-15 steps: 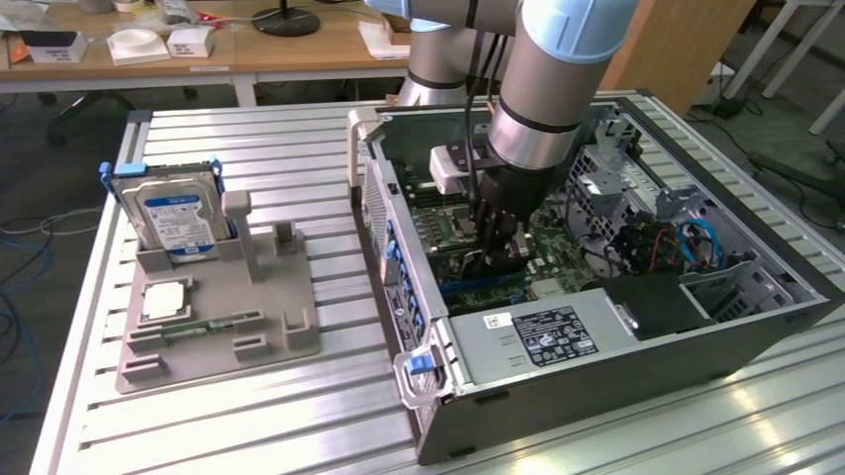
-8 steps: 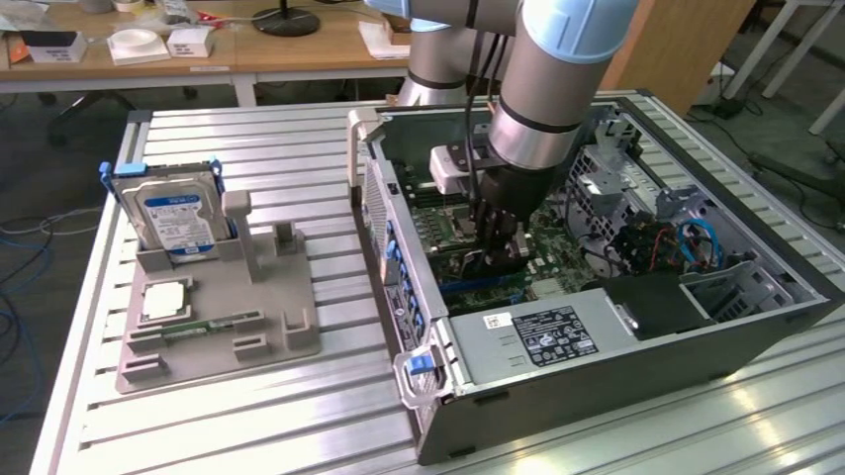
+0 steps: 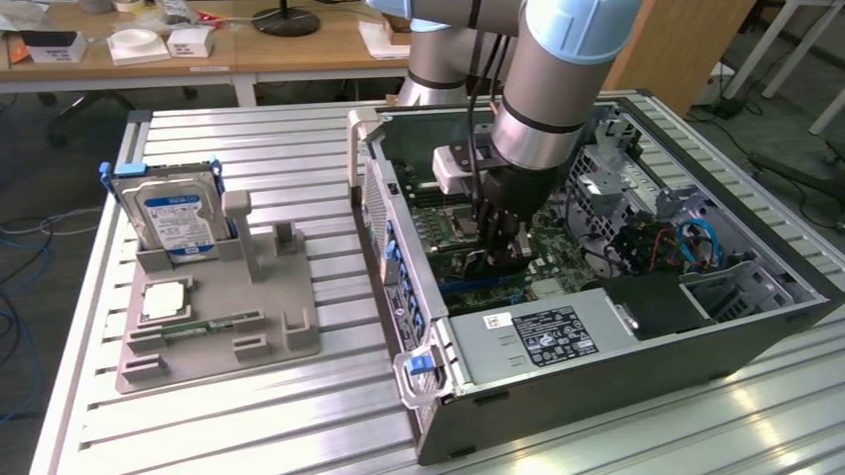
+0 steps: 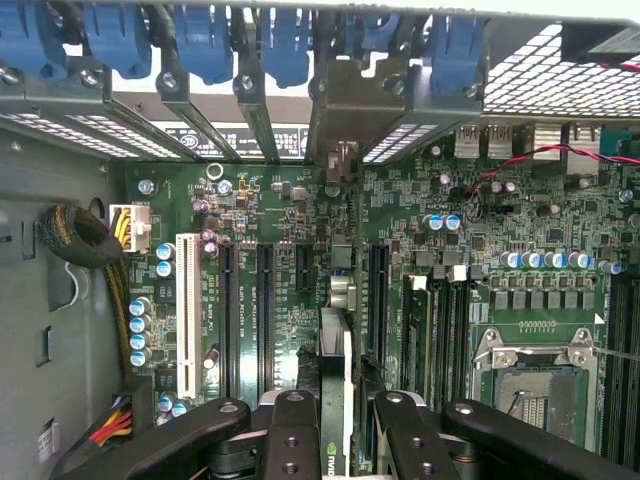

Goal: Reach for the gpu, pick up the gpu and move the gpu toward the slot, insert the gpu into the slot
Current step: 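Insert the gpu into the slot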

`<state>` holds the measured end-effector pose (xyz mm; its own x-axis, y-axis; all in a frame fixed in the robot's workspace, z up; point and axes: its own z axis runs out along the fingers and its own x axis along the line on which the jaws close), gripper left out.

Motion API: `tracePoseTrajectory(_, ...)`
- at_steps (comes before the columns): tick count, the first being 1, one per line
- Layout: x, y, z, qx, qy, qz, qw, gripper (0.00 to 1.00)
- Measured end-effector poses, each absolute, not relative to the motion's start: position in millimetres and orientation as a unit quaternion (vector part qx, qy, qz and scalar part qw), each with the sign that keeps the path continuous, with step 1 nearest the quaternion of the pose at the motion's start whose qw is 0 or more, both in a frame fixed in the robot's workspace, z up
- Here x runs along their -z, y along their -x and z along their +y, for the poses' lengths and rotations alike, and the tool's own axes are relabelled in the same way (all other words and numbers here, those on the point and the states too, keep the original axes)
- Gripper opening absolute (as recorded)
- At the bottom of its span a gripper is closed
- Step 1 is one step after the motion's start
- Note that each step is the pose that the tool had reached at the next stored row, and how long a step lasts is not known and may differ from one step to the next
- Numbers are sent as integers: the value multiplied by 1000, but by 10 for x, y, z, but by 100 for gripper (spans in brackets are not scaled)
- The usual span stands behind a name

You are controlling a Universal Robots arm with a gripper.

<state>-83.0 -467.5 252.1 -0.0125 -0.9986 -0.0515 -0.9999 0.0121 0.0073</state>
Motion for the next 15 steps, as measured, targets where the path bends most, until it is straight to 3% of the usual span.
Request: tracePoseTrajectory(15, -2501, 874, -4675, -20, 702, 712, 16, 26)
